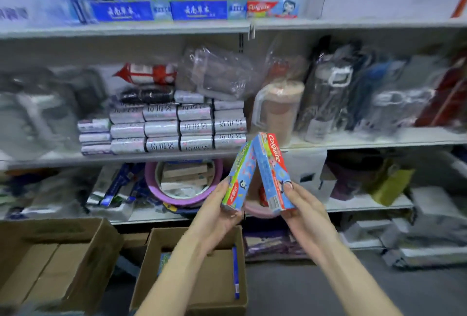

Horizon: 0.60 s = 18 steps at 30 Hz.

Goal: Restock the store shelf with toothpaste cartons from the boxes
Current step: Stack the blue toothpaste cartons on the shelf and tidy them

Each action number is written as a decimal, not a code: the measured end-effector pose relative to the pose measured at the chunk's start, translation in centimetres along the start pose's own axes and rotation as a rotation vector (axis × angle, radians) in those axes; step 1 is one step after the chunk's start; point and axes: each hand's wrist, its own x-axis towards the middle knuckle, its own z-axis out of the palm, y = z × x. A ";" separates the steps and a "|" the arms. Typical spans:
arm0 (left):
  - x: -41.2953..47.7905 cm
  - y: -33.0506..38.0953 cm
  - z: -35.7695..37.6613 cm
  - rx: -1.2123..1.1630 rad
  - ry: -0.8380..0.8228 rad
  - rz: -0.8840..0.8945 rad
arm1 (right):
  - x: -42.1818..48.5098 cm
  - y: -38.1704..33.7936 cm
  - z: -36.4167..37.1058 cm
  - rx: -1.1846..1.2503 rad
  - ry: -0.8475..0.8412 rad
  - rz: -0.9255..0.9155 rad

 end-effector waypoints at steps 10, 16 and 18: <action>-4.0 11.4 8.1 0.221 -0.183 0.167 | 1.6 -9.4 8.6 -0.098 -0.016 -0.227; -2.5 19.2 10.1 0.315 -0.179 0.255 | 4.4 -12.7 14.1 -0.152 -0.013 -0.395; -1.4 21.3 10.8 0.279 -0.186 0.284 | 5.4 -13.7 15.1 -0.178 -0.020 -0.463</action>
